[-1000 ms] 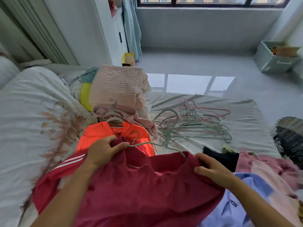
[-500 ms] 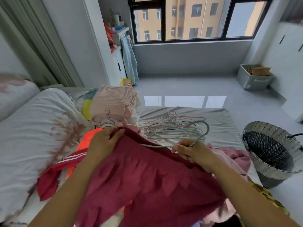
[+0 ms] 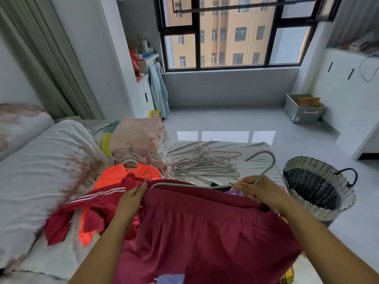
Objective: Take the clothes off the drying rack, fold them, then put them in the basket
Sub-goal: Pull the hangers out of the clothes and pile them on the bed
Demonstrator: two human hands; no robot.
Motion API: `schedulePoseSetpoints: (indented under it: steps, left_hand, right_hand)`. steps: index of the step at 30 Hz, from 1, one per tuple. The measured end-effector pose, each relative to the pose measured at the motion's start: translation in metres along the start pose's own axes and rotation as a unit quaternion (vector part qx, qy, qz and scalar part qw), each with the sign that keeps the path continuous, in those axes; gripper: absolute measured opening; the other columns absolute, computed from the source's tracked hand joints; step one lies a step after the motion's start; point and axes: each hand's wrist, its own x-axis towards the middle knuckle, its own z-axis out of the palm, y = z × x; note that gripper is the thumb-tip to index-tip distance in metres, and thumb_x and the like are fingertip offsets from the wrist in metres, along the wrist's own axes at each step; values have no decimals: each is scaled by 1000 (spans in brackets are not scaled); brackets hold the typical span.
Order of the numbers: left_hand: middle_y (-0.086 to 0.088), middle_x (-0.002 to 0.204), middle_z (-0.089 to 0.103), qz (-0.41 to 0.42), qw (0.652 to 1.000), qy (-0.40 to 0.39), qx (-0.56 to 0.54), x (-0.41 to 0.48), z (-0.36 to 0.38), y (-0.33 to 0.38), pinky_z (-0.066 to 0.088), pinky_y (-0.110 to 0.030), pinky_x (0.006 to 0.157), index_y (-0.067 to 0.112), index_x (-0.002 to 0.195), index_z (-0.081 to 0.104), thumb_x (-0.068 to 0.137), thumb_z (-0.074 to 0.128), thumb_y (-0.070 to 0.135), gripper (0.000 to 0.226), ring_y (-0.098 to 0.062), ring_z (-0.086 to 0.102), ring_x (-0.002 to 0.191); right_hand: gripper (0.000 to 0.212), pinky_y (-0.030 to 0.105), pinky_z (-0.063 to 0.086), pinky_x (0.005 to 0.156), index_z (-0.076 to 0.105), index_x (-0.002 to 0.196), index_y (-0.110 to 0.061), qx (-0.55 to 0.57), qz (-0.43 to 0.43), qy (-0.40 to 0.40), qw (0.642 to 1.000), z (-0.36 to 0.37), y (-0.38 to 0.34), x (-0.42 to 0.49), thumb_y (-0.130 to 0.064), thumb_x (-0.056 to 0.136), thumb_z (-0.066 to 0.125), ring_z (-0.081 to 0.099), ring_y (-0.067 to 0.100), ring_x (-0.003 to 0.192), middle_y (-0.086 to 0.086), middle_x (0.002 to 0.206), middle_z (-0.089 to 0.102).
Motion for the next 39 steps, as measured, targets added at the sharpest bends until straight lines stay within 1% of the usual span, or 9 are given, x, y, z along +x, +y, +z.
schedulePoseSetpoints:
  steps: [3, 7, 11, 15, 22, 24, 29, 35, 39]
  left_hand:
    - [-12, 82, 62, -16, 997, 12, 69, -2, -2, -12, 37, -30, 72, 5, 87, 70, 95, 52, 25, 28, -21, 54, 80]
    - [-9, 86, 64, -19, 999, -51, 8, -25, 14, -10, 42, -34, 75, 7, 89, 69, 94, 53, 25, 24, -17, 53, 84]
    - [-11, 74, 66, -48, 976, -169, -127, -57, 51, 19, 48, -29, 66, 9, 77, 70, 90, 58, 26, 24, -19, 58, 66]
    - [-6, 65, 67, -53, 965, -223, -129, -80, 80, 38, 50, -25, 59, 9, 76, 69, 90, 59, 24, 23, -13, 59, 53]
    - [-3, 76, 68, 9, 962, -190, -195, -75, 122, 120, 54, -32, 76, 13, 85, 68, 90, 58, 33, 23, -17, 63, 71]
    - [-2, 76, 67, 13, 950, -185, -251, -65, 132, 154, 55, -23, 65, 13, 85, 66, 91, 57, 35, 24, -12, 65, 65]
    - [-1, 75, 68, 31, 909, -217, -354, -33, 160, 199, 55, -30, 74, 11, 85, 63, 95, 53, 27, 21, -15, 65, 71]
    - [-8, 87, 59, 6, 941, -307, -143, -1, 167, 115, 46, -29, 70, 12, 86, 57, 94, 52, 16, 11, -20, 56, 79]
    - [-3, 81, 52, 124, 979, -163, -4, 17, 158, 72, 38, -25, 68, 8, 88, 53, 88, 61, 11, 9, -20, 49, 80]
  right_hand:
    - [12, 14, 17, 36, 63, 81, 2, 151, 2, 28, 988, -14, 4, -4, -9, 84, 60, 23, 4, 36, -6, 43, 31]
    - [40, 14, 17, 34, 59, 80, -6, 283, -28, 94, 954, -27, -4, -1, -38, 57, 69, 23, 3, 35, -6, 44, 31]
    - [17, 16, 14, 35, 61, 84, -9, 276, -33, 168, 946, -20, 1, 10, -24, 89, 56, 21, 3, 35, -5, 48, 32]
    - [22, 14, 18, 33, 58, 86, -13, 387, -81, 207, 895, -20, -15, 11, -23, 98, 44, 23, 2, 35, -10, 44, 36]
    - [18, 16, 20, 39, 65, 84, -17, 294, -186, 324, 880, -55, -50, 1, -22, 95, 52, 27, 4, 38, -10, 45, 44]
    - [17, 16, 22, 40, 66, 83, -20, 261, -201, 348, 878, -69, -53, -2, -24, 95, 54, 29, 4, 40, -10, 46, 45]
    - [18, 15, 25, 41, 67, 81, -23, 186, -199, 381, 883, -88, -51, -5, -24, 94, 54, 32, 3, 41, -11, 45, 47]
    - [22, 13, 25, 39, 67, 81, -20, 98, -189, 346, 914, -90, -47, 14, -14, 95, 51, 34, 1, 40, -11, 43, 47]
    - [18, 12, 26, 37, 70, 80, -6, -1, -73, 213, 974, -57, -30, 49, -16, 90, 60, 35, 2, 36, 0, 48, 51]
